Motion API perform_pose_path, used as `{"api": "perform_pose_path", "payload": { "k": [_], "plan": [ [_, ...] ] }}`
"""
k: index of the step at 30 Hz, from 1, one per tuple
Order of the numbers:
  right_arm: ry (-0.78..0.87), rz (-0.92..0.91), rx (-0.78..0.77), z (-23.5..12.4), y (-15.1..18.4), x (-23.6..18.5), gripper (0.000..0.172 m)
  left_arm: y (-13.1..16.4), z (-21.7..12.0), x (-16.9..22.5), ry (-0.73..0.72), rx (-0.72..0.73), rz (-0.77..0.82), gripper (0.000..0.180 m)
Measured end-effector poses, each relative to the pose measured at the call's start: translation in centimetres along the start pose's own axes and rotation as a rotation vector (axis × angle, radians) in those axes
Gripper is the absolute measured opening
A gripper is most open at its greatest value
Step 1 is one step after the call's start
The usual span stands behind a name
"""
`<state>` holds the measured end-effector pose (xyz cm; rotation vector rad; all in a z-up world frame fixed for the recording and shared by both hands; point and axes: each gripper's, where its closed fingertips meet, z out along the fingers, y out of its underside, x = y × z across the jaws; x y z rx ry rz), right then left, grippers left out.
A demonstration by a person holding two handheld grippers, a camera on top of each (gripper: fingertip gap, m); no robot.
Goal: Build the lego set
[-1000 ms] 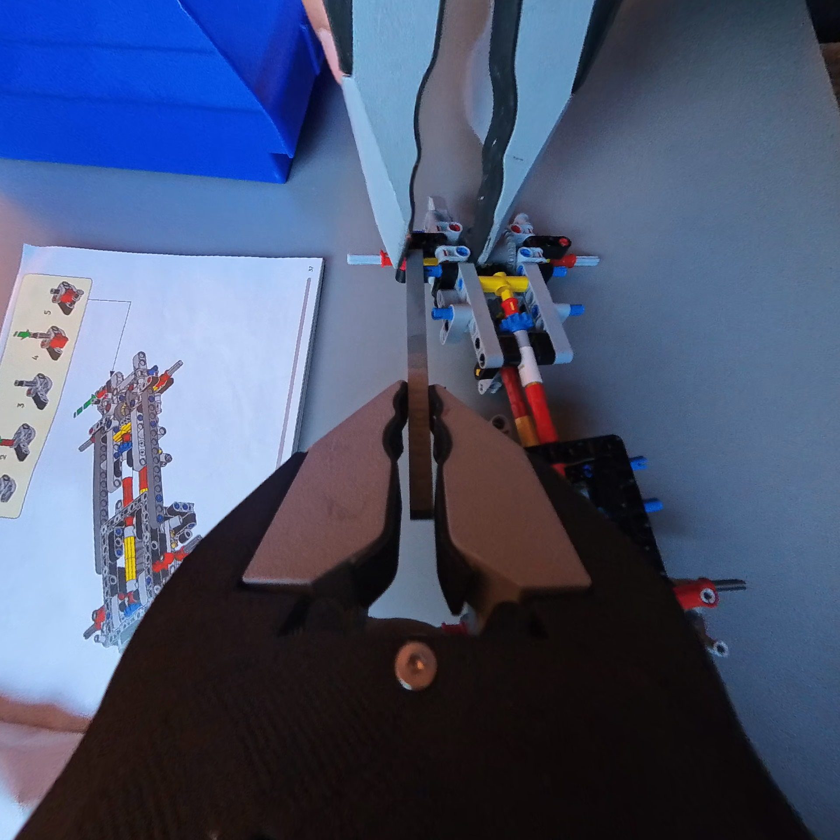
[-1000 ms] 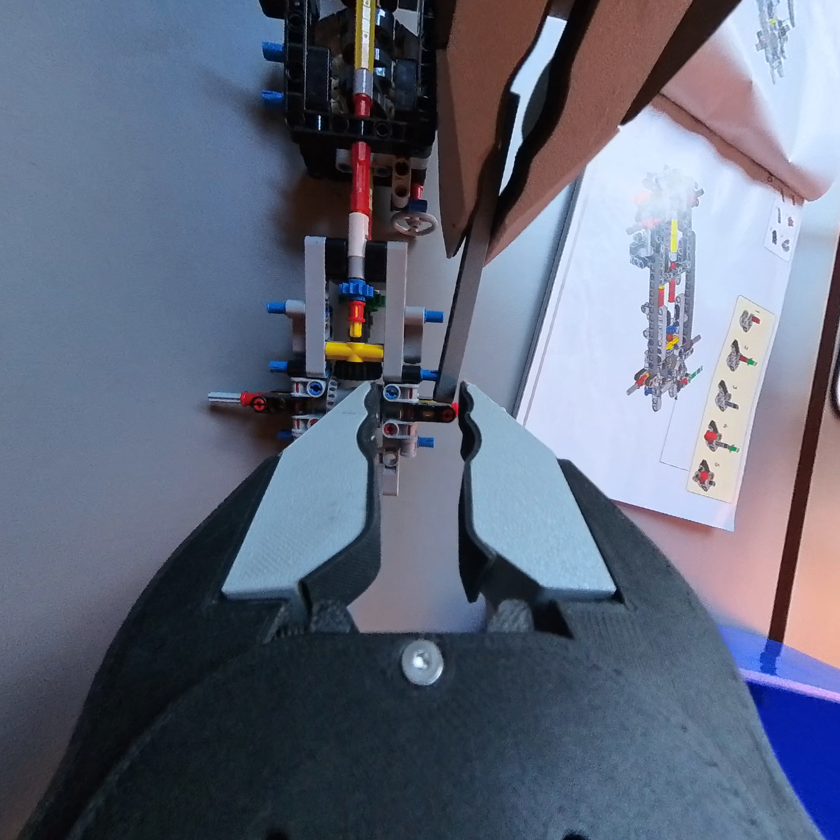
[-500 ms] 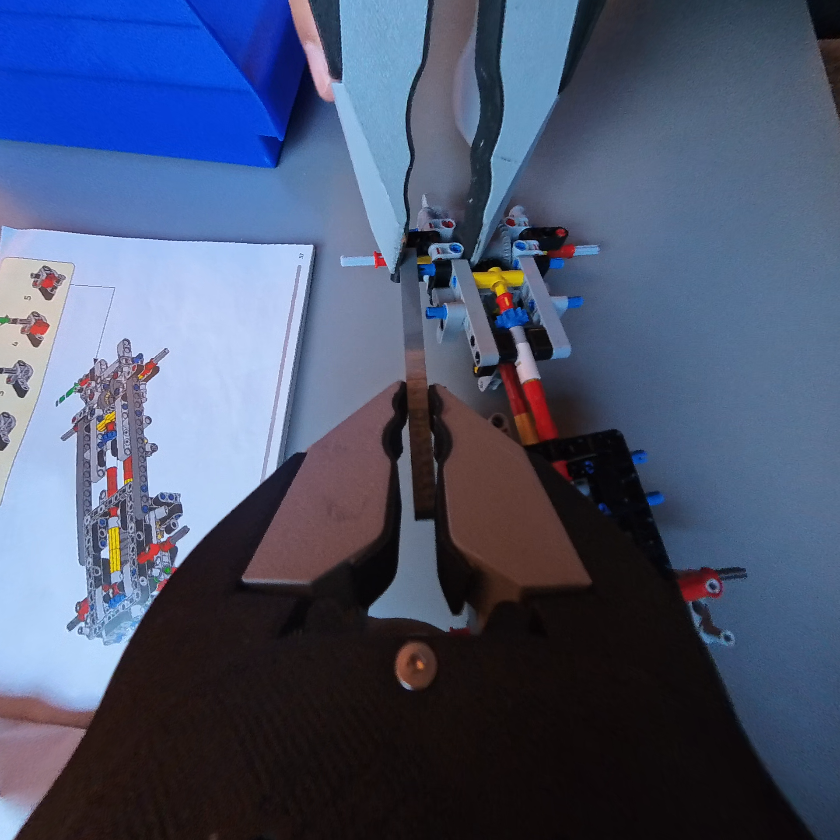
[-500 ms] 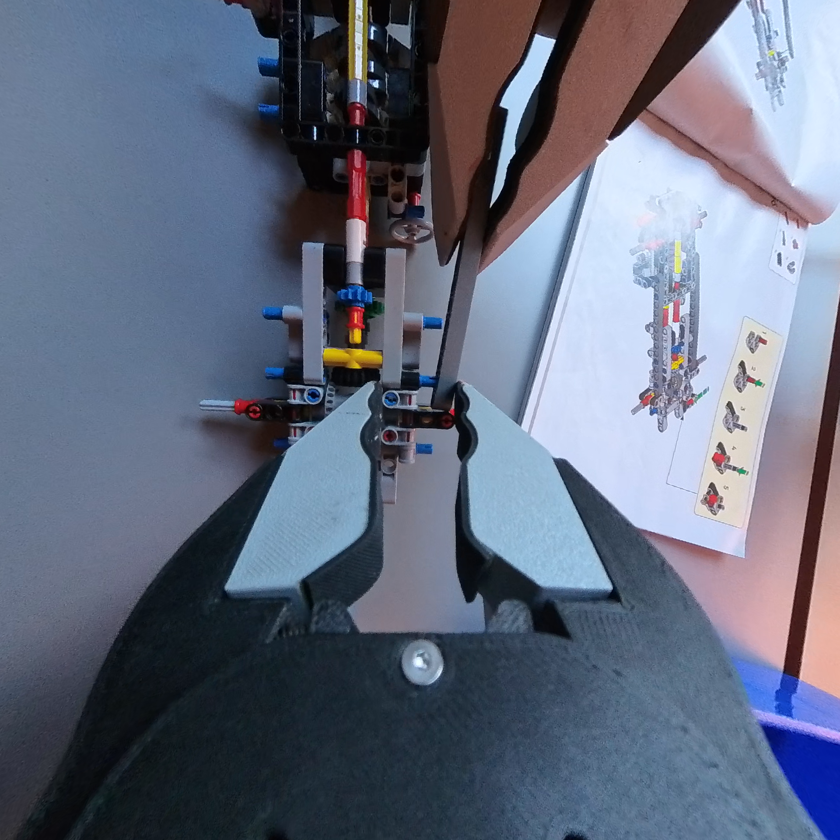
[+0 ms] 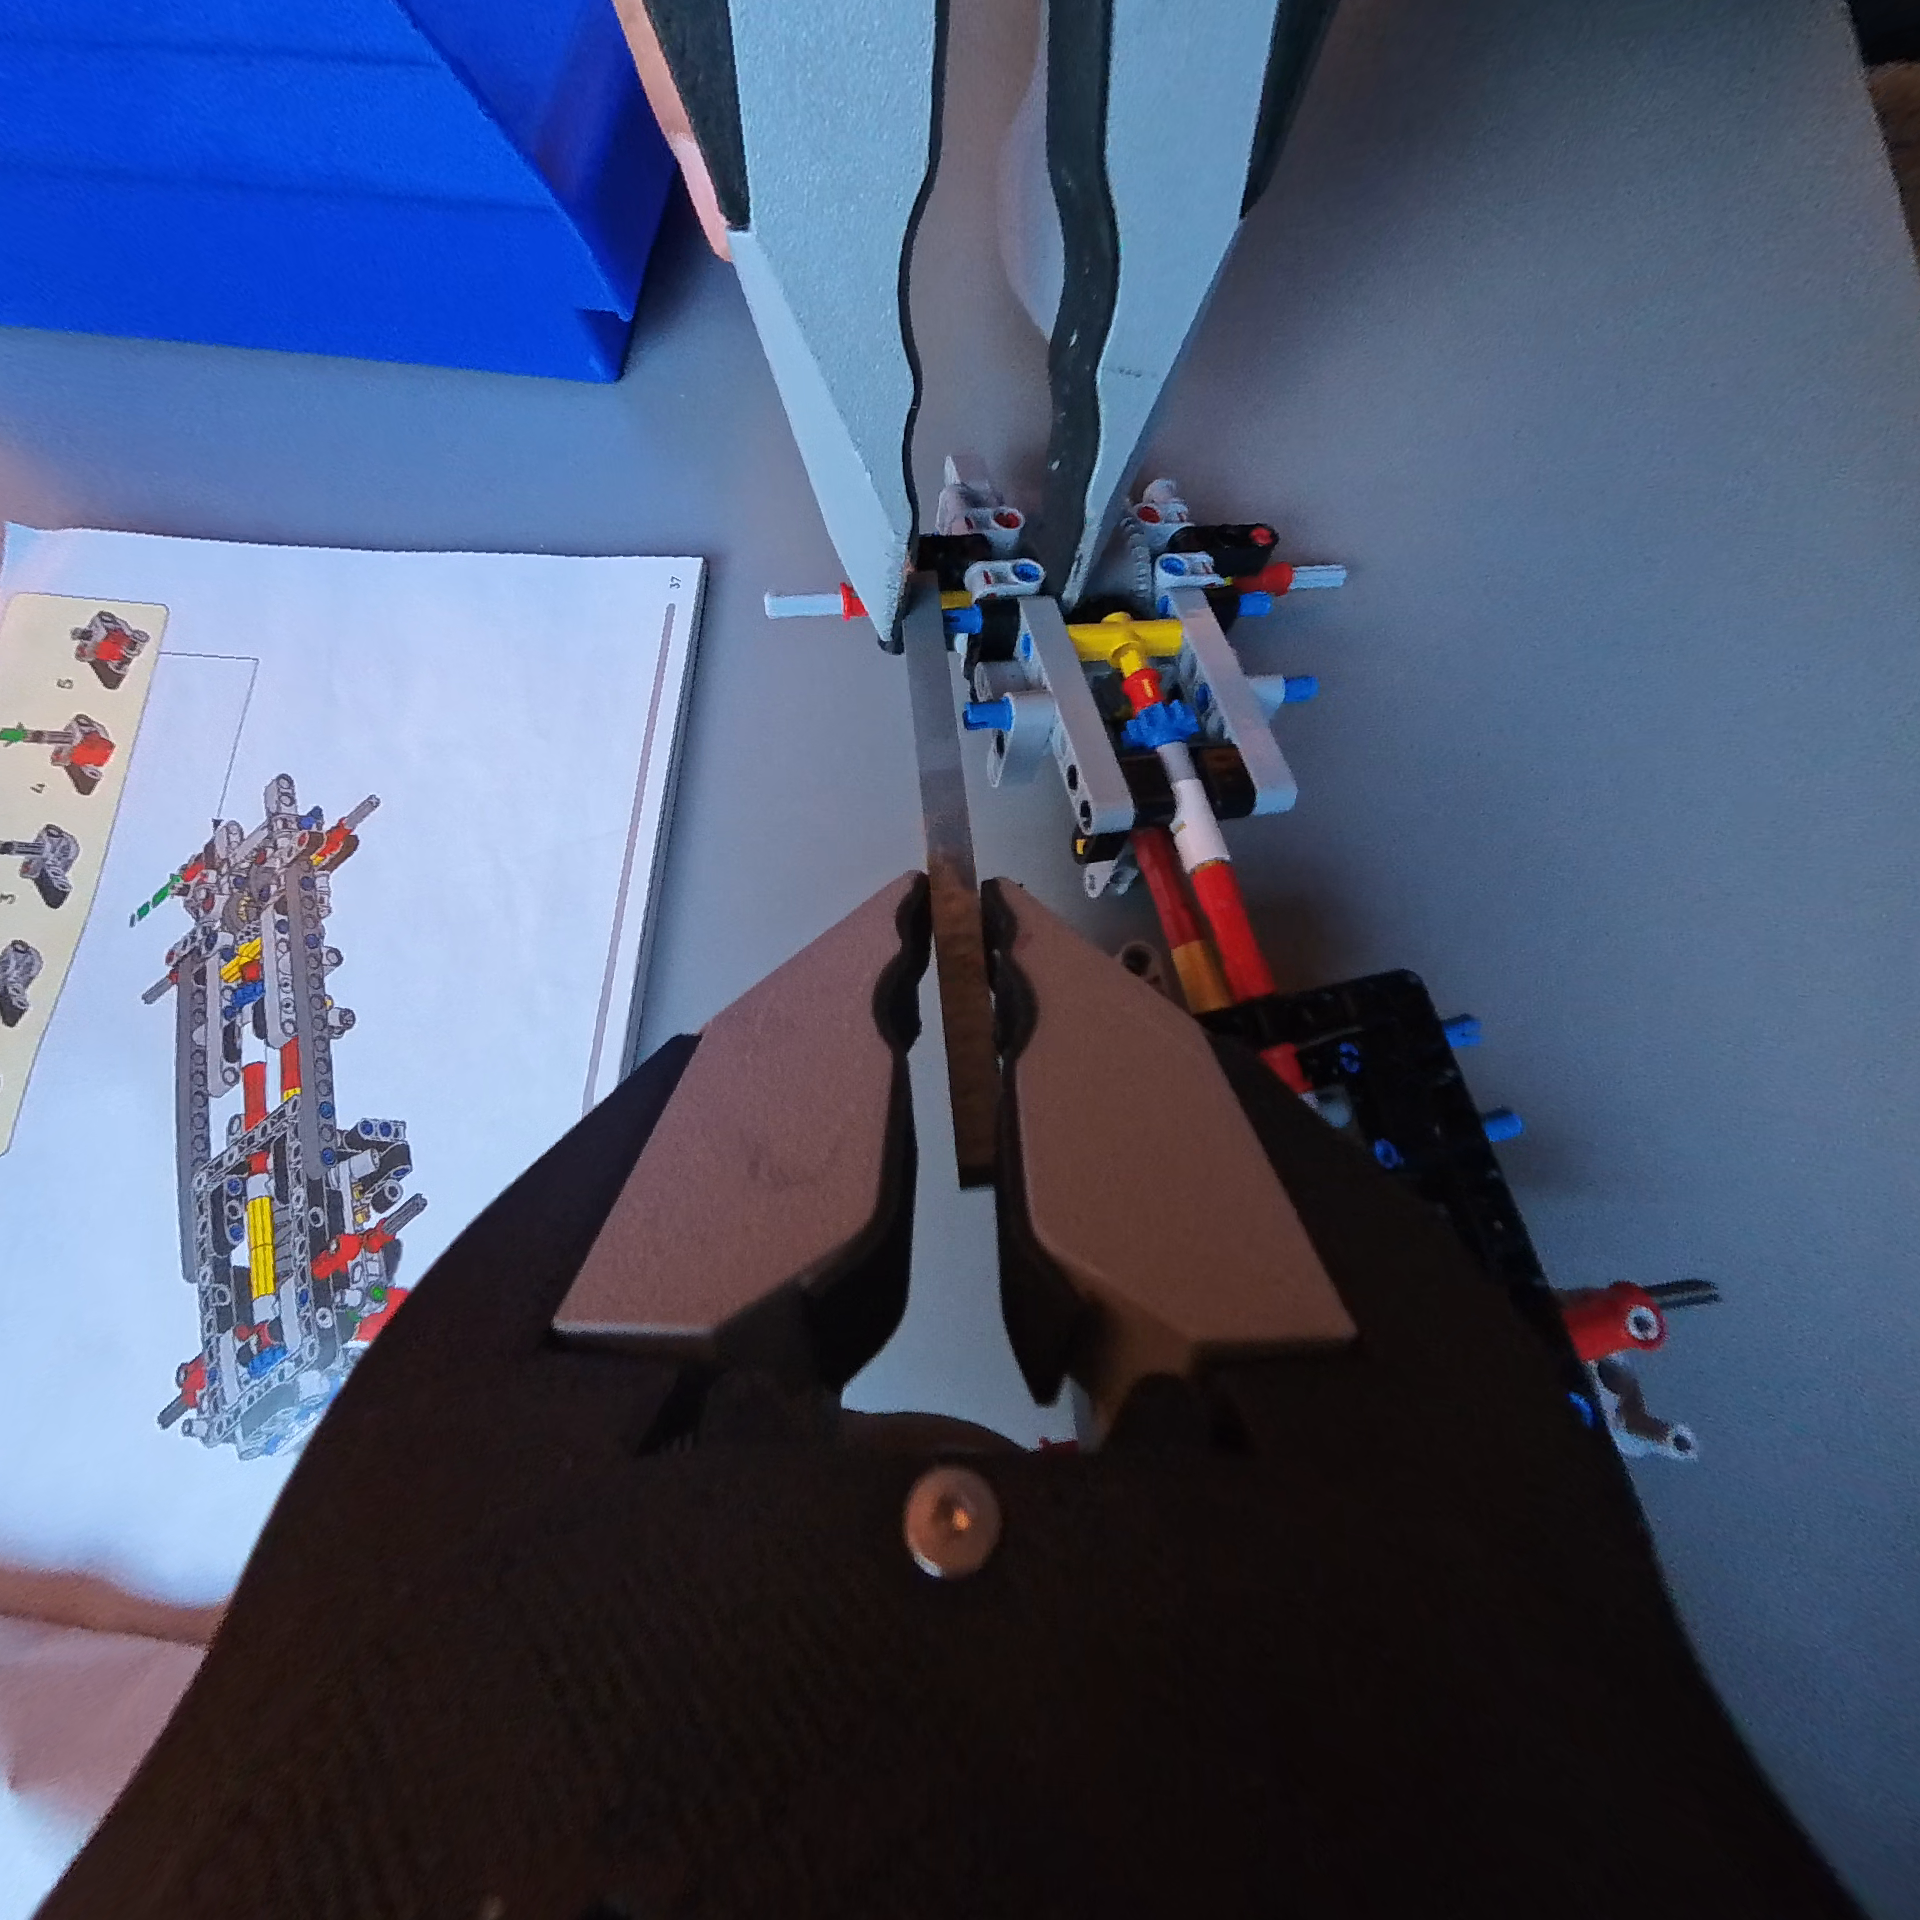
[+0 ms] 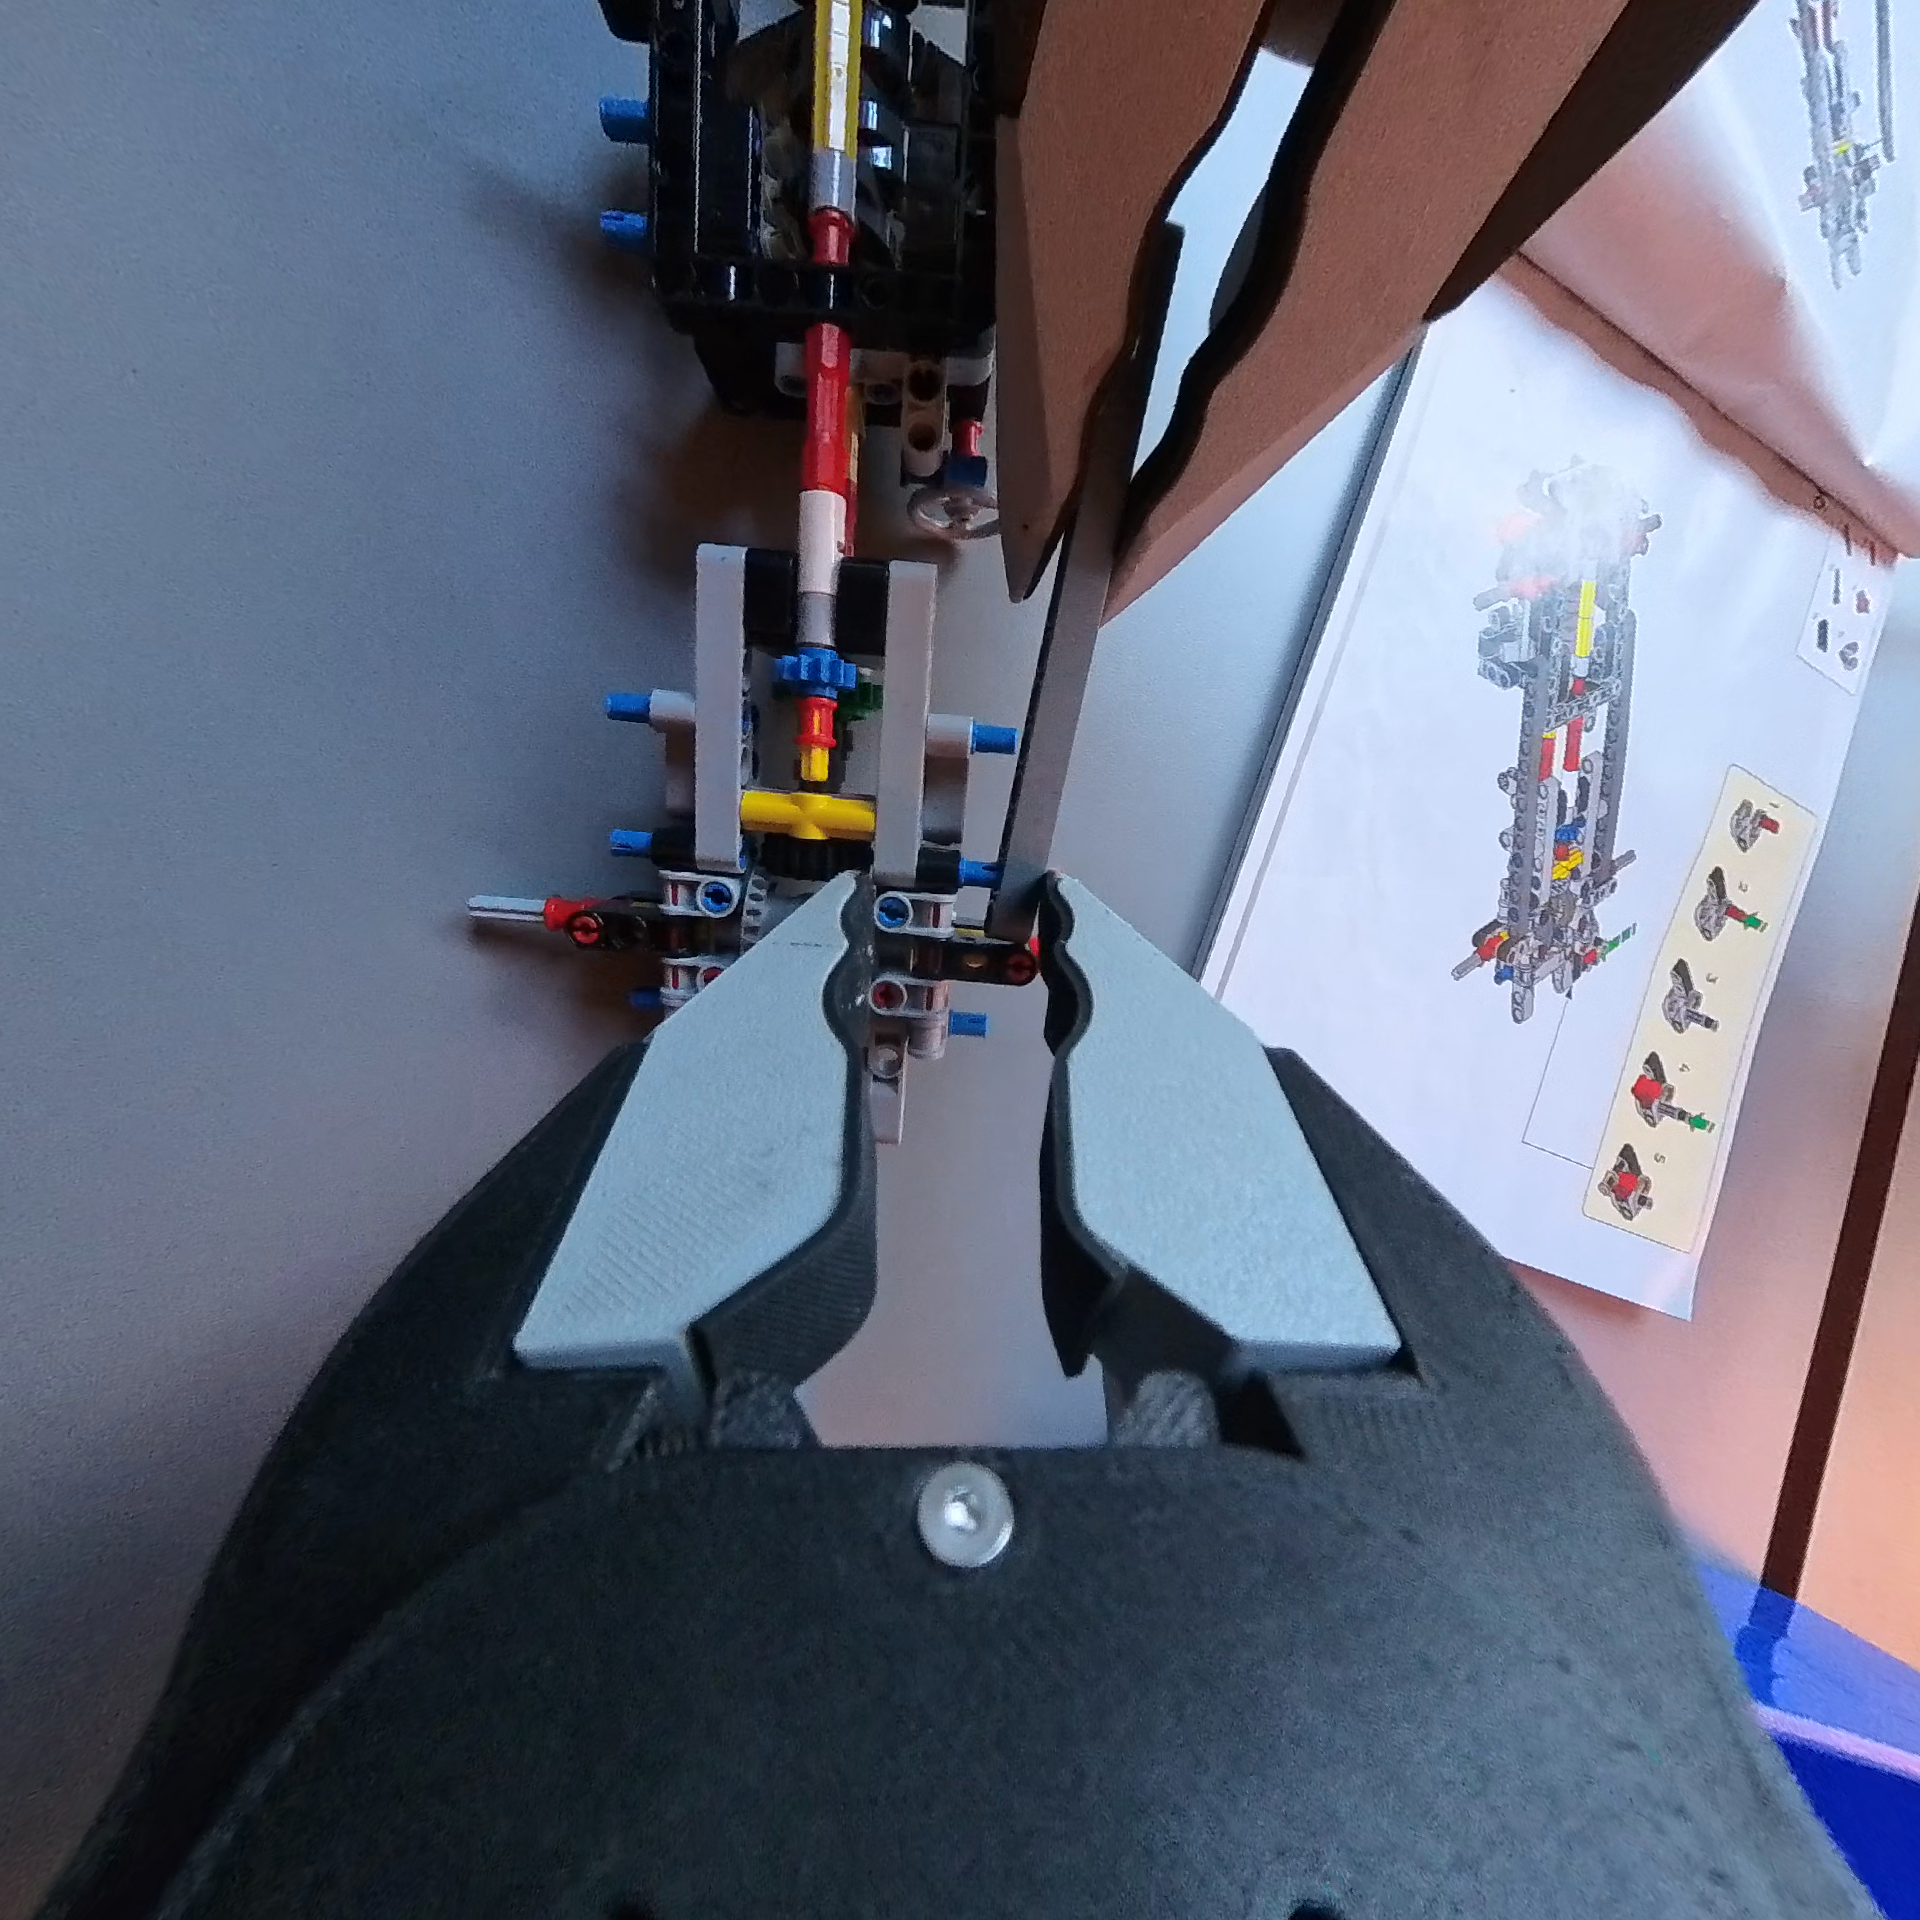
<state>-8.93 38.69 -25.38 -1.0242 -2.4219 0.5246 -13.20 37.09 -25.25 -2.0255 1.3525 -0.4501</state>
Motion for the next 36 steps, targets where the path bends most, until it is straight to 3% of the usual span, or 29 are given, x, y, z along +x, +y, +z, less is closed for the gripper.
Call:
{"api": "perform_pose_path", "payload": {
  "k": [9,18,23,36],
  "plan": [
    [0.003,-0.017,-0.023,0.6,0.1,-0.1,0.026,-0.2,-0.3,0.1,-0.049,-0.026,0.04,0.009],
    [-0.061,0.035,0.027,0.6,-0.1,-0.5,0.028,0.3,0.1,0.9,0.051,0.007,-0.107,0.007],
    [-0.121,0.035,0.011,0.9,0.0,-1.2,0.027,0.4,0.2,1.5,0.057,-0.009,-0.089,0.008],
    [-0.096,0.101,0.053,1.0,-0.2,-1.5,0.026,0.3,0.1,1.9,0.063,0.01,-0.173,0.007]
  ]
}}
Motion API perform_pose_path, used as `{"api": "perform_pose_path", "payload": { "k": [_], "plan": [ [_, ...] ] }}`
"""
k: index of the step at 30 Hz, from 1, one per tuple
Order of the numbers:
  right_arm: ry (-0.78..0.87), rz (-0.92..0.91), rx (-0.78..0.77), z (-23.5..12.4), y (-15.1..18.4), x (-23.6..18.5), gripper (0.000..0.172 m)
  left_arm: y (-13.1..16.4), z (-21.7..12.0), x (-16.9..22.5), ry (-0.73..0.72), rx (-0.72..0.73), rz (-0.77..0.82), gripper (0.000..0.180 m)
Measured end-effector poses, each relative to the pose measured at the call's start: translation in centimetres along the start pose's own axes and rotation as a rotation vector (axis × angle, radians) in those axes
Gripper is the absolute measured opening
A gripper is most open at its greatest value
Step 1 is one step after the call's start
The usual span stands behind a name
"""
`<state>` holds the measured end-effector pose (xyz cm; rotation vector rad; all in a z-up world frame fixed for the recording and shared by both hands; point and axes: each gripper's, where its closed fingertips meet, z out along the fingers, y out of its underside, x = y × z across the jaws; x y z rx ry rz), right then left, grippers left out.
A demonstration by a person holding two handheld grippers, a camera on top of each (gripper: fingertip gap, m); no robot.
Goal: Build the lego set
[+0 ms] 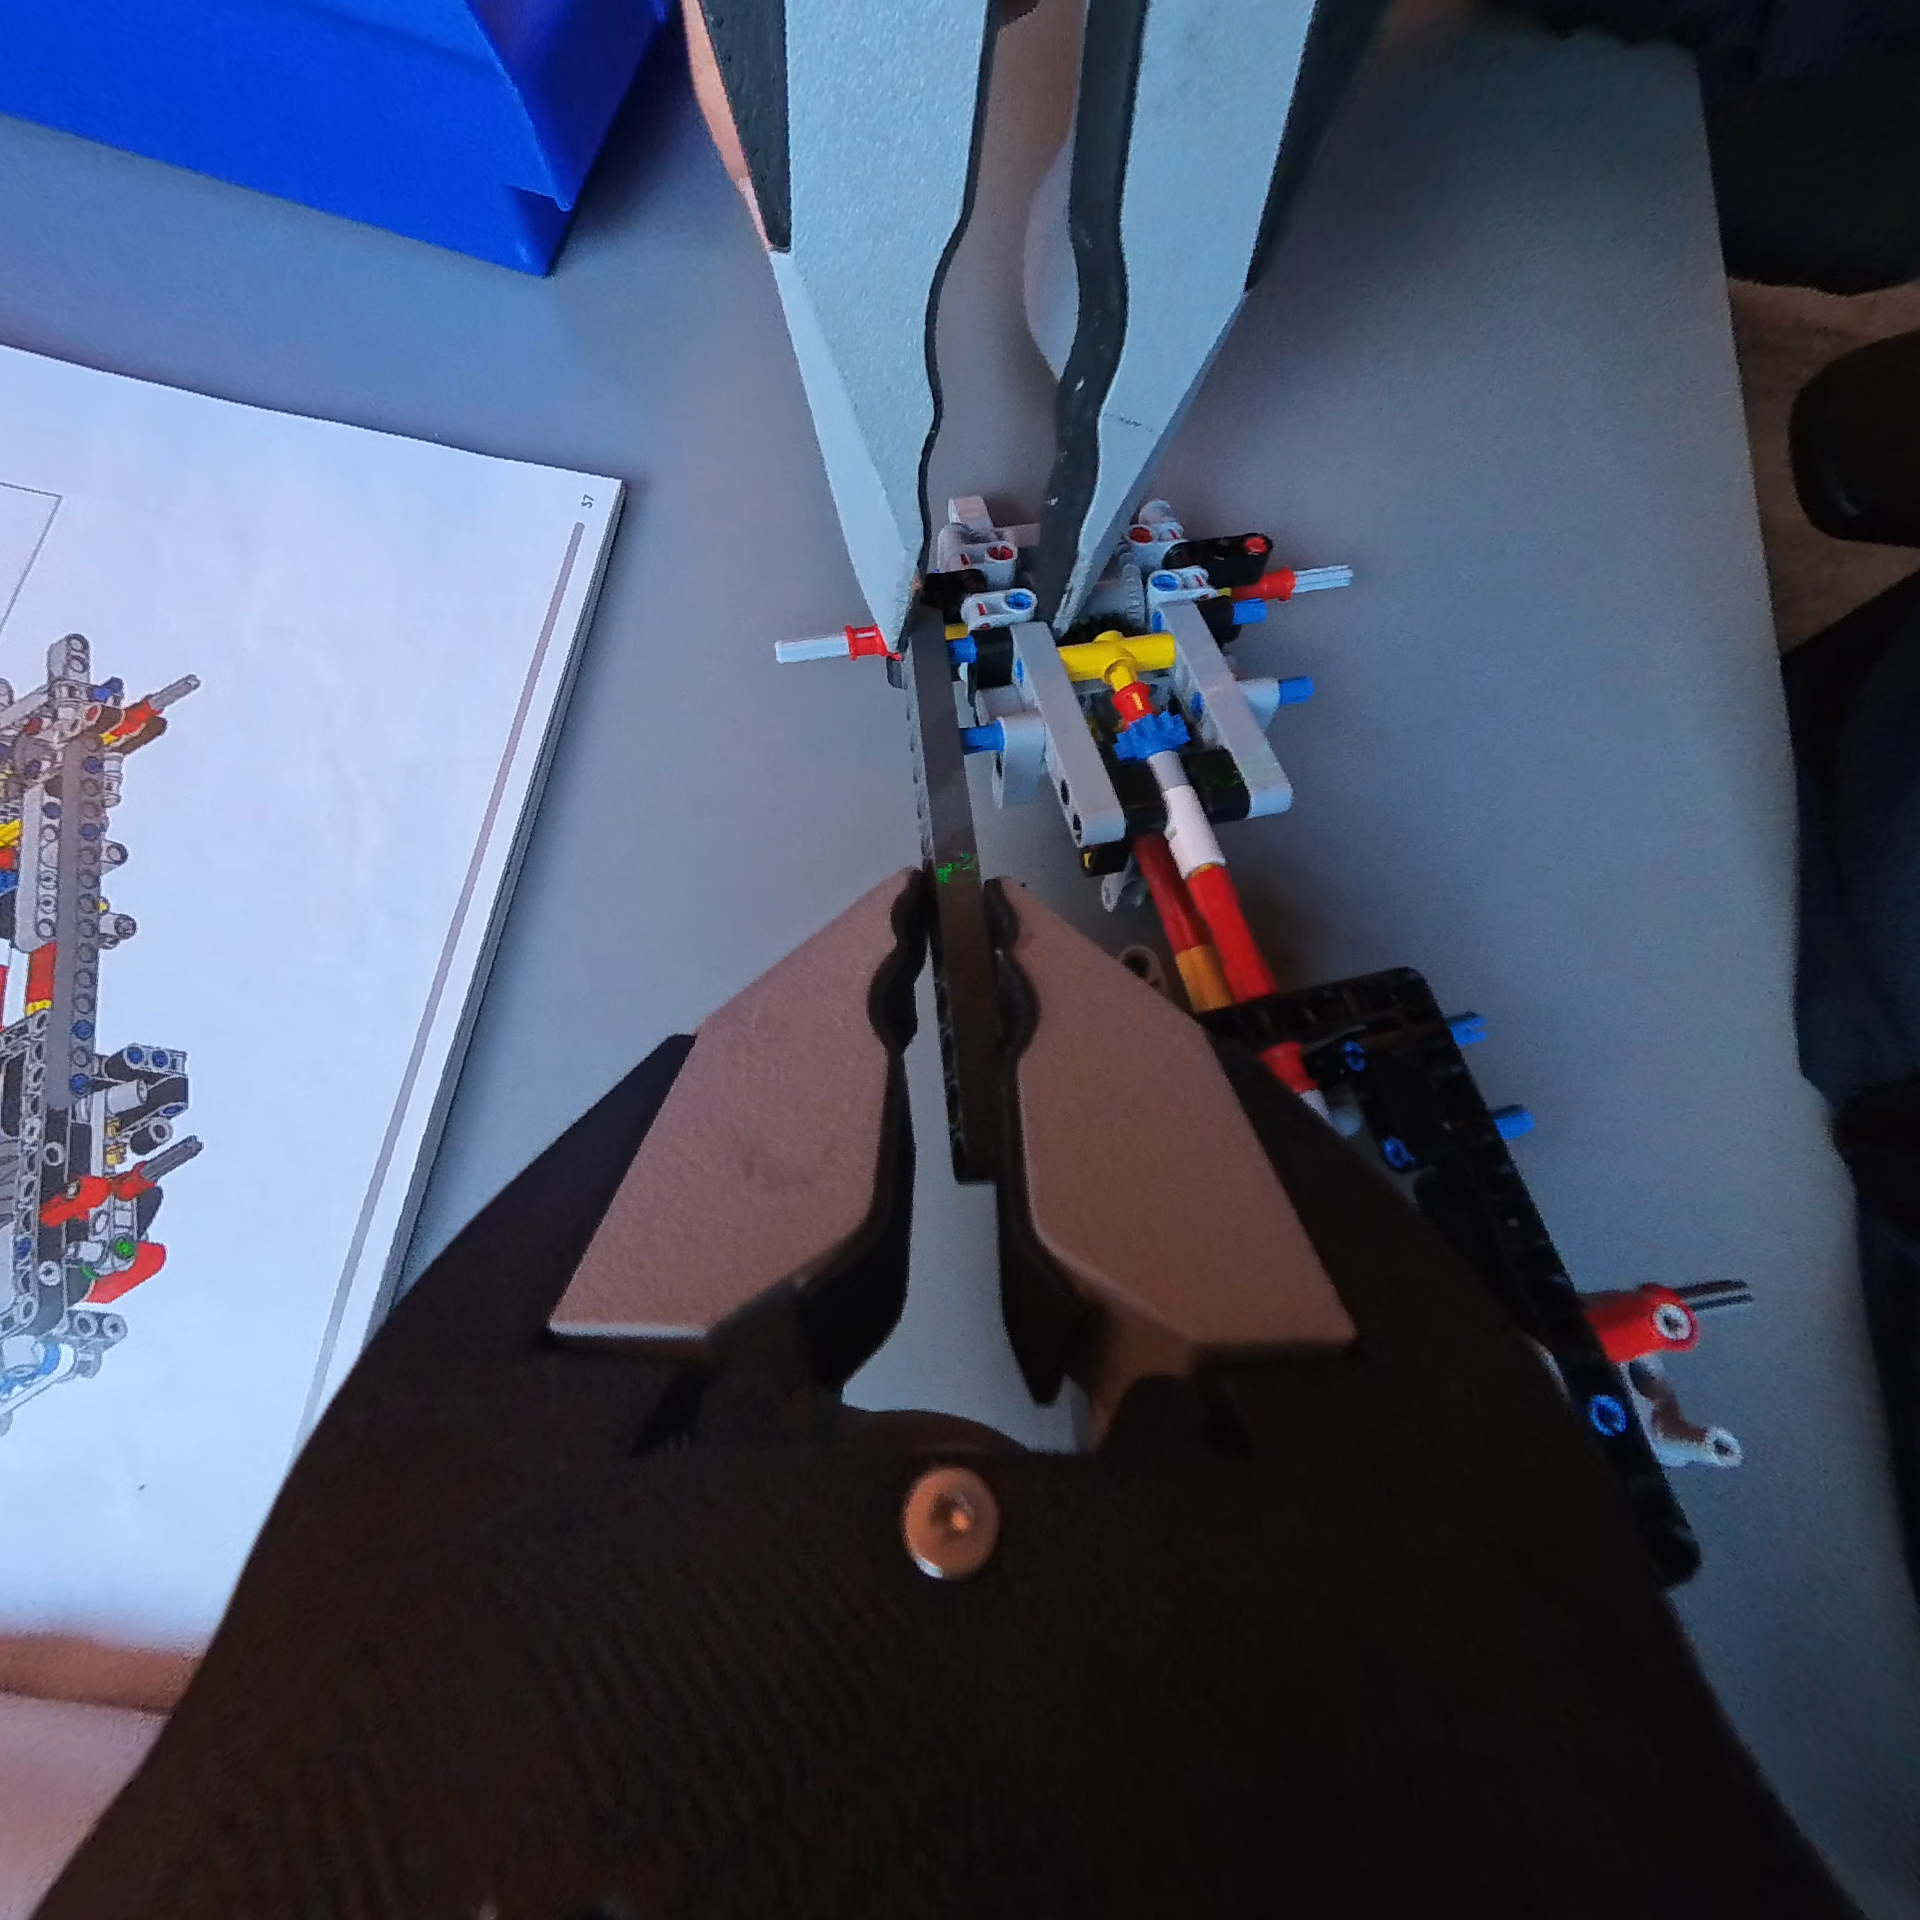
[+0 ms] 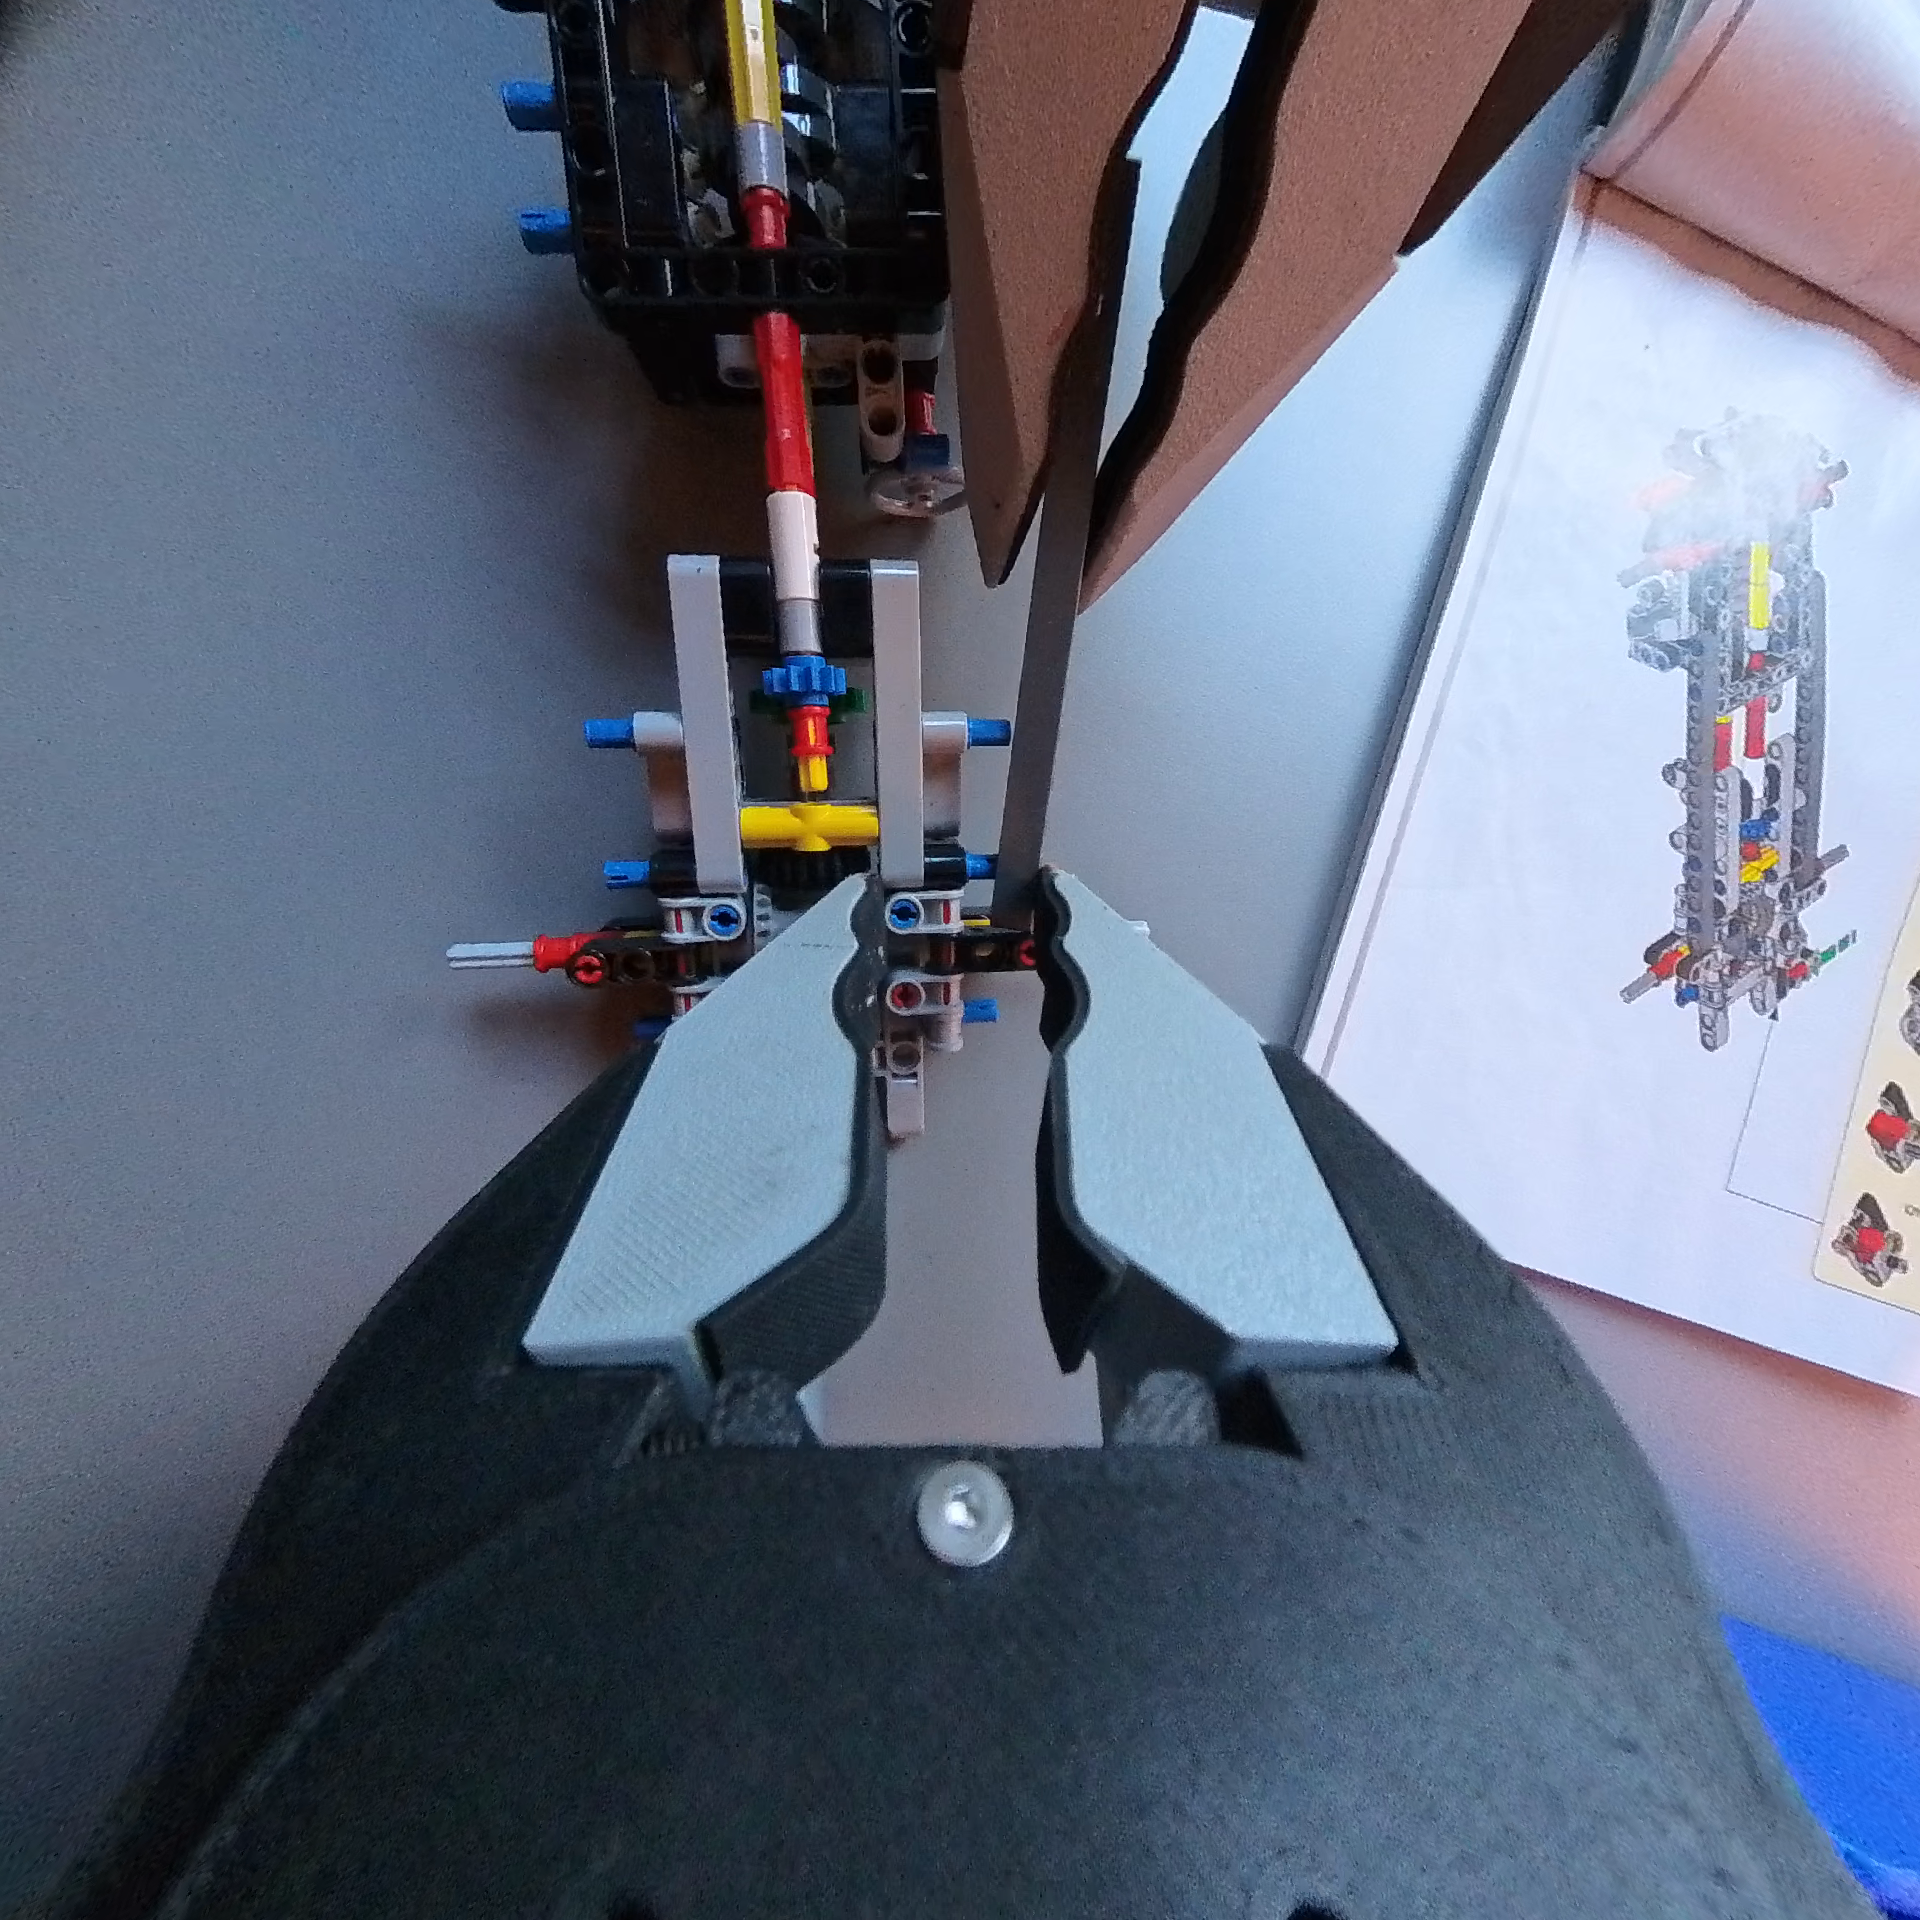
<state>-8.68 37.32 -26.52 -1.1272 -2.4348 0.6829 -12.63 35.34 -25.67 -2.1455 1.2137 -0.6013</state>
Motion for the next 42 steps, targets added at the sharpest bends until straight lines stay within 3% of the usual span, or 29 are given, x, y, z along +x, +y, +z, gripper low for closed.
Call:
{"api": "perform_pose_path", "payload": {
  "k": [9,17,30,33,36,42],
  "plan": [
    [-0.012,0.009,-0.005,0.1,0.0,0.0,0.026,0.1,-0.1,0.1,0.016,-0.003,-0.016,0.008],
    [-0.017,0.018,-0.03,0.1,-0.1,0.1,0.025,-0.3,-0.6,0.5,0.058,-0.047,-0.031,0.021],
    [0.004,0.039,-0.034,0.1,-0.1,0.2,0.025,-0.2,-1.0,0.8,0.005,-0.101,-0.101,0.022],
    [0.004,0.046,-0.036,0.1,-0.2,0.2,0.025,-0.8,-1.2,2.2,0.105,-0.068,-0.157,0.054],
    [0.01,0.05,-0.029,0.1,-0.2,0.3,0.025,-0.3,-0.9,1.8,0.072,-0.087,-0.151,0.042],
    [0.018,0.067,-0.029,0.0,-0.1,0.5,0.023,-0.4,-0.7,1.8,0.049,-0.122,-0.129,0.041]
  ]
}}
